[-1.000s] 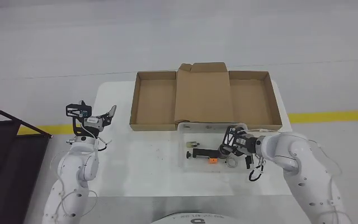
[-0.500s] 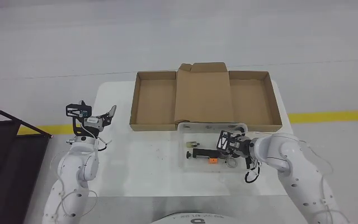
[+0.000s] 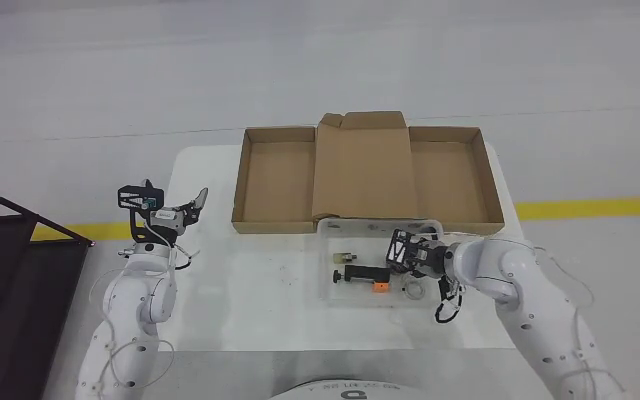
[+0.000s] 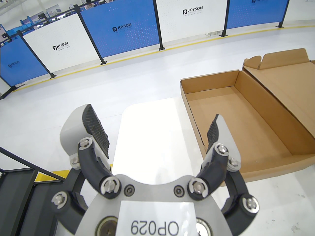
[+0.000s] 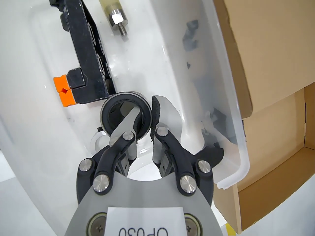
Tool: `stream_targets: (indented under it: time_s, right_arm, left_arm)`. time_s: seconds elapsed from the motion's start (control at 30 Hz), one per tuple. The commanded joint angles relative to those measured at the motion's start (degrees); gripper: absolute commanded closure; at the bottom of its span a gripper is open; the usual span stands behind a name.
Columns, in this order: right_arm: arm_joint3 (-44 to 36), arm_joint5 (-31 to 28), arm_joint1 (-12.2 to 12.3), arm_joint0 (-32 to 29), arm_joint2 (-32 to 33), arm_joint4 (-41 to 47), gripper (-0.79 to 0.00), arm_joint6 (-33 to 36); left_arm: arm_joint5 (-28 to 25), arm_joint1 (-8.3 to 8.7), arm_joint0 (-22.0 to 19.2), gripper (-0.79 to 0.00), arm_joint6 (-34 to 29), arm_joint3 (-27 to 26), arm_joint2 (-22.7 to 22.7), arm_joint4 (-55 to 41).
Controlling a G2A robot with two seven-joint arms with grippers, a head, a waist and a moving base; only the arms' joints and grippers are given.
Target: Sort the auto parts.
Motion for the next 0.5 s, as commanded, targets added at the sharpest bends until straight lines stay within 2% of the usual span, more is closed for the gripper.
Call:
stream_targets:
  time_s: [0.0, 0.33, 0.47]
  right_arm:
    - [-0.1, -1.0, 0.2, -0.4, 1.7, 1.8, 0.0, -2.1]
    - [0.4, -10.7, 1.8, -3.6, 12.7, 15.3, 0.0, -14.9]
    - [2.4, -10.7, 2.5, -3.5, 14.9, 23.3, 0.0, -20.7]
  left_arm:
    - [0.0, 0.0, 0.0, -0.785, 0.0, 0.0, 0.0, 0.0]
    - [0.0, 0.0, 0.0, -0.785, 0.0, 0.0, 0.0, 0.0]
    - [0.0, 0.0, 0.0, -0.785, 0.0, 0.0, 0.0, 0.0]
